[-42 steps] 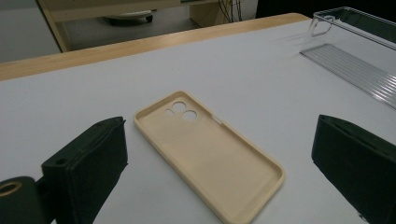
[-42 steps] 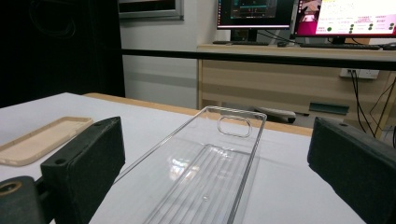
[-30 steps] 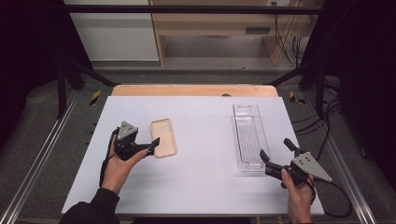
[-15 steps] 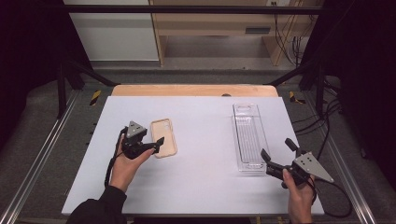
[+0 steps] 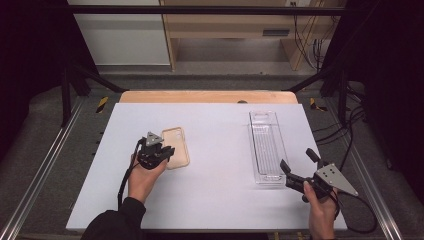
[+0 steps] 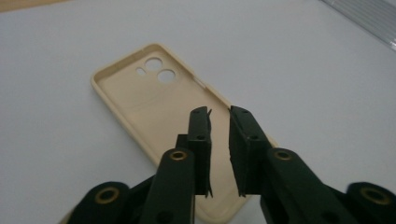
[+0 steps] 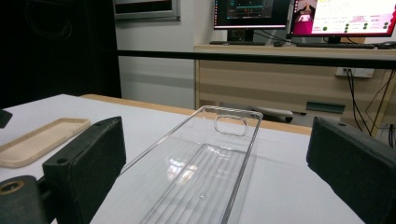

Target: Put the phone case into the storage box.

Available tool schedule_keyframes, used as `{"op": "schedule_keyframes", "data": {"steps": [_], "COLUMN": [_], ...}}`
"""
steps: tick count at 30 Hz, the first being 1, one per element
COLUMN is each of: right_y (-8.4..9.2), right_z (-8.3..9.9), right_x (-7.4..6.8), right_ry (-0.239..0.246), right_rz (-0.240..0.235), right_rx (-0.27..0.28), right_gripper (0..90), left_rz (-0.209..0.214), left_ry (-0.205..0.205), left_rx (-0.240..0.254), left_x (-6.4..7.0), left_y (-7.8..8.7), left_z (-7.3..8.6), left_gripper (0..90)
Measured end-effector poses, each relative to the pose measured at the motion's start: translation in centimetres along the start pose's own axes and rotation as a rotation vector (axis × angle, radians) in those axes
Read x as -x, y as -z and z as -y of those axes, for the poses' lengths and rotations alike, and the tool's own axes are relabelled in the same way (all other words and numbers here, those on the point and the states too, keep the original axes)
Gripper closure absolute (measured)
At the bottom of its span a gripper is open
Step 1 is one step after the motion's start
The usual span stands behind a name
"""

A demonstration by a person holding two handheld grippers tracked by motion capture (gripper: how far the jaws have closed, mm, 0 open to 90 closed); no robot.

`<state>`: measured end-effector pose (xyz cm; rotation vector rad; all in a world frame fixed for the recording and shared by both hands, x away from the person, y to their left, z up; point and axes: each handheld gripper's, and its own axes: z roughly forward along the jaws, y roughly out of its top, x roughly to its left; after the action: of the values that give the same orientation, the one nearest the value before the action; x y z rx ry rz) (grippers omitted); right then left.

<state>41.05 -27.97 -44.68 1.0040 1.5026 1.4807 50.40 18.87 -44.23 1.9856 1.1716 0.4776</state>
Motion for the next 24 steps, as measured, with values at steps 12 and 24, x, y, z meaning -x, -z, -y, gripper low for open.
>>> {"op": "schedule_keyframes", "data": {"steps": [12,24], "right_y": [-0.1,0.0], "right_z": [0.1,0.1], "right_x": [0.0,0.0], "right_ry": [0.001,0.003], "right_rz": [-0.001,-0.001], "right_rx": [-0.001,-0.006], "right_gripper": [5.1,5.2], "left_rz": [-0.008,0.020], "left_ry": [-0.017,0.000], "left_rx": [-0.122,-0.166], "left_x": [1.2,1.7], "left_y": [-2.4,-2.2], "left_z": [0.9,1.4], "left_gripper": [90.0,90.0]}}
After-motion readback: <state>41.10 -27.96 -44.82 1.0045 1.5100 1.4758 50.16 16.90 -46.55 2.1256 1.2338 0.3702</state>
